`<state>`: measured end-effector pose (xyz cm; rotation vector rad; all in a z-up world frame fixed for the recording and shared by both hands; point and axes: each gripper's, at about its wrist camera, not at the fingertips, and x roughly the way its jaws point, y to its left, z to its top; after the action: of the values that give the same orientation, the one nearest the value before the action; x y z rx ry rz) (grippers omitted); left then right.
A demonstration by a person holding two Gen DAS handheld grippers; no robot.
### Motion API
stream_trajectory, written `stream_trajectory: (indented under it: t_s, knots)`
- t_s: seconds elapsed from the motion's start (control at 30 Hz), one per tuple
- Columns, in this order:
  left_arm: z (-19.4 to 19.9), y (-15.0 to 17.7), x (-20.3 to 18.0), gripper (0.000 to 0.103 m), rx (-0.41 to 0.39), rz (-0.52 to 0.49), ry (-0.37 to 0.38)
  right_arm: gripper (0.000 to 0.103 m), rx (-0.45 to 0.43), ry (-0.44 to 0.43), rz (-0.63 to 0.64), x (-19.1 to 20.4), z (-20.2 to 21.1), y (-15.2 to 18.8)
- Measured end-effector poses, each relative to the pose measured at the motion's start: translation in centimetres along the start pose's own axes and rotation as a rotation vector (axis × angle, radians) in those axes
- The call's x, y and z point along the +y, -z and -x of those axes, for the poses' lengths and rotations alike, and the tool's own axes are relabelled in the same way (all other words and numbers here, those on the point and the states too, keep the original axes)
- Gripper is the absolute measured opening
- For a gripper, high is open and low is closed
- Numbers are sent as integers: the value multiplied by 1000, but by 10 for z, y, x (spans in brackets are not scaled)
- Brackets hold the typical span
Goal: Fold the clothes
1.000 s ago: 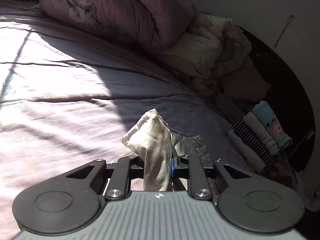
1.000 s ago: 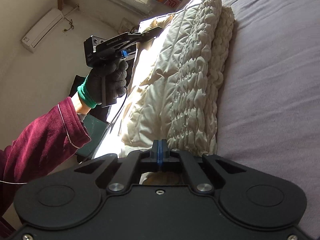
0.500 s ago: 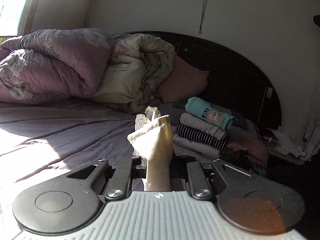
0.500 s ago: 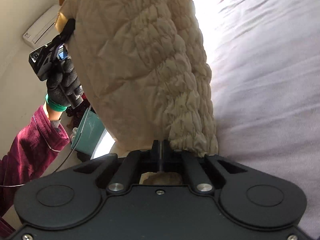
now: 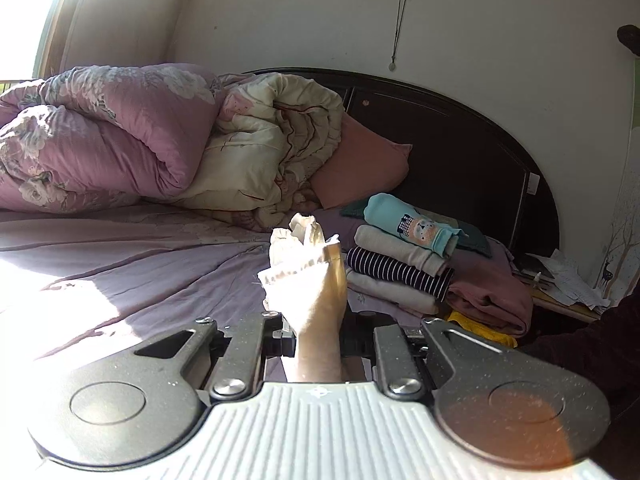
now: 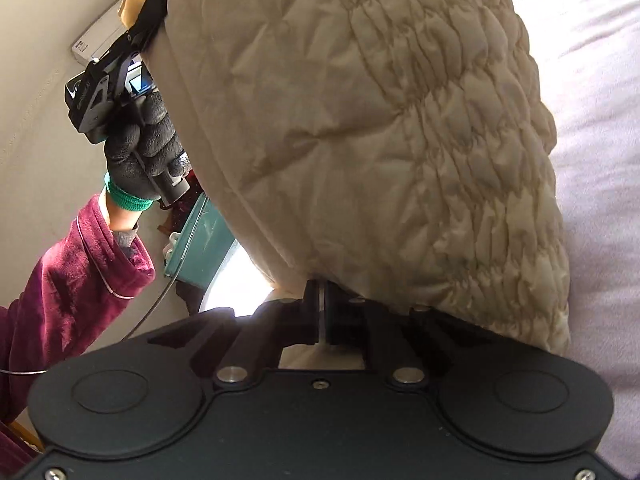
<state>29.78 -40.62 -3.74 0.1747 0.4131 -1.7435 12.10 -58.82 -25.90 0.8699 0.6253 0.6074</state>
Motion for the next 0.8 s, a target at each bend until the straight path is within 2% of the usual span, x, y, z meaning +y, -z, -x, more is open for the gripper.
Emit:
stream_trajectory:
  t_s: [0.1,0.27,0.43,0.53,0.7,0.8]
  knots:
    - [15,0,-20,15,18,-51,29,0,-8,-22,-6,-1,2,-1]
    - [39,12,-80,15,77,-172,83,0,-12,-65,-43,-4,19,-3]
    - [49,42,-140,15,159,-266,112,0,-3,-8,-22,1,39,0]
    - [47,64,-171,15,239,-306,141,0,-11,21,-14,4,51,2]
    - [25,107,-204,15,422,-379,180,0,-8,79,15,12,66,6]
    - [10,128,-215,15,476,-390,195,3,-34,101,9,13,78,10]
